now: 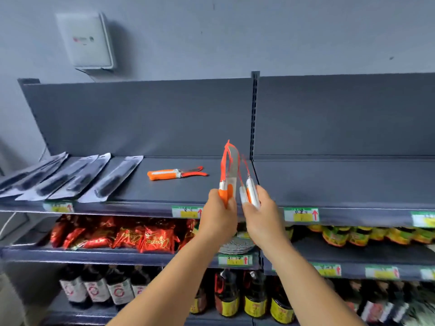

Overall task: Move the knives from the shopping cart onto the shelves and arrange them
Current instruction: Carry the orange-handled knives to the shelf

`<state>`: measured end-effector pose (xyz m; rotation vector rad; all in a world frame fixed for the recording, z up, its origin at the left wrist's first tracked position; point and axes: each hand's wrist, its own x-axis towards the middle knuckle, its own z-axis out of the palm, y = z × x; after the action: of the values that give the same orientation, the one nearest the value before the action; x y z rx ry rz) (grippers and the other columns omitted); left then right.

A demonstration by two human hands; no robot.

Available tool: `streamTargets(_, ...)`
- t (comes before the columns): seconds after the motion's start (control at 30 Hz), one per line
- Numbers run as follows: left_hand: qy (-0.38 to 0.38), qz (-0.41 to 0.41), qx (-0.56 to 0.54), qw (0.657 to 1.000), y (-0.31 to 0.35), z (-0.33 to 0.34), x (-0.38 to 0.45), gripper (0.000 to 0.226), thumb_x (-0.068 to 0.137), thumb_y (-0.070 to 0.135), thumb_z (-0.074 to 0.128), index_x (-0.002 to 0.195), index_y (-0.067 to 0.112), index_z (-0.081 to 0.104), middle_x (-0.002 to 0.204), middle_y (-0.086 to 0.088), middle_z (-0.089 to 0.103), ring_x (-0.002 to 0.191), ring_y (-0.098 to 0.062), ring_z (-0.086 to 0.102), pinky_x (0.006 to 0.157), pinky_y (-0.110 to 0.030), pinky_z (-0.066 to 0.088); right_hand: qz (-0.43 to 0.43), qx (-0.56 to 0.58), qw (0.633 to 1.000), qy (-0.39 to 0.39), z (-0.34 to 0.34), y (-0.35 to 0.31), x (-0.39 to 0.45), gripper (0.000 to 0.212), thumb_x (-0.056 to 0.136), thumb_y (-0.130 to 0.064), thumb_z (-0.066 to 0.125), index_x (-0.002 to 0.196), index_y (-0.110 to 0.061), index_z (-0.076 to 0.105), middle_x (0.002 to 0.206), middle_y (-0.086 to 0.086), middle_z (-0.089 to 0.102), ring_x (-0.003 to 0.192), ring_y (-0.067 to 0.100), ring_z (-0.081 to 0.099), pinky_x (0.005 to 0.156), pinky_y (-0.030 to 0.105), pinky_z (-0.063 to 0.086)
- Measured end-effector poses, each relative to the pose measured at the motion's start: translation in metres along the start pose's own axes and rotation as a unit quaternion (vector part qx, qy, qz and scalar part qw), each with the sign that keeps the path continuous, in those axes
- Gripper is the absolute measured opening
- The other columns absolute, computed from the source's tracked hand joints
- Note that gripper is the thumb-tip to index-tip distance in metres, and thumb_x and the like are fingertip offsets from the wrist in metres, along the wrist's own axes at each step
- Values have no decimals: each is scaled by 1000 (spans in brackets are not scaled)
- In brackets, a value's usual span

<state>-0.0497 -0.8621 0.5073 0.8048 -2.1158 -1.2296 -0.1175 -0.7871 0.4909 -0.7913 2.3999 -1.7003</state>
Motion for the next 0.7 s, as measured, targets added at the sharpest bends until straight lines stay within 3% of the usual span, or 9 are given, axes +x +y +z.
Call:
streamTargets(0.07,15,-15,23,999,-3,-5,26,16,99,27,41,105,13,46,90,-5,61,72,-17,55,69,-35,47,-6,-21,1000,-18,14,-4,25,25,98,-22,43,122,-20,51,84,-4,52,63,11,45,48,23,29)
streamTargets(0.2,41,-55,72,995,-11,-14,70,17,96,24,44,107,11,45,88,-7,58,70,-23,54,59,-30,40,-12,-58,997,-52,45,-7,71,34,99,-26,43,132,-19,45,103,2,57,82,21,48,61,25,33)
streamTargets(0.33,40,-75,141,986,-25,-24,109,23,93,13,41,116,8,41,114,-17,54,96,-35,55,71,-33,37,-7,-113,990,-79,70,-8,105,33,99,-25,42,131,-14,43,120,13,58,104,34,56,69,29,32)
streamTargets(0.5,-12,-48,239,970,-45,-37,144,63,91,7,41,147,23,18,140,-18,35,111,-39,52,91,-42,43,-17,-201,975,-99,95,-11,128,27,98,-20,42,125,-15,43,119,14,53,107,35,55,72,32,35)
streamTargets(0.7,-63,-62,346,934,-61,-43,172,72,92,5,43,151,23,6,148,-22,19,128,-41,36,100,-44,38,12,-292,952,-95,128,-11,147,40,95,-12,43,134,-18,41,128,13,47,118,34,49,91,36,42)
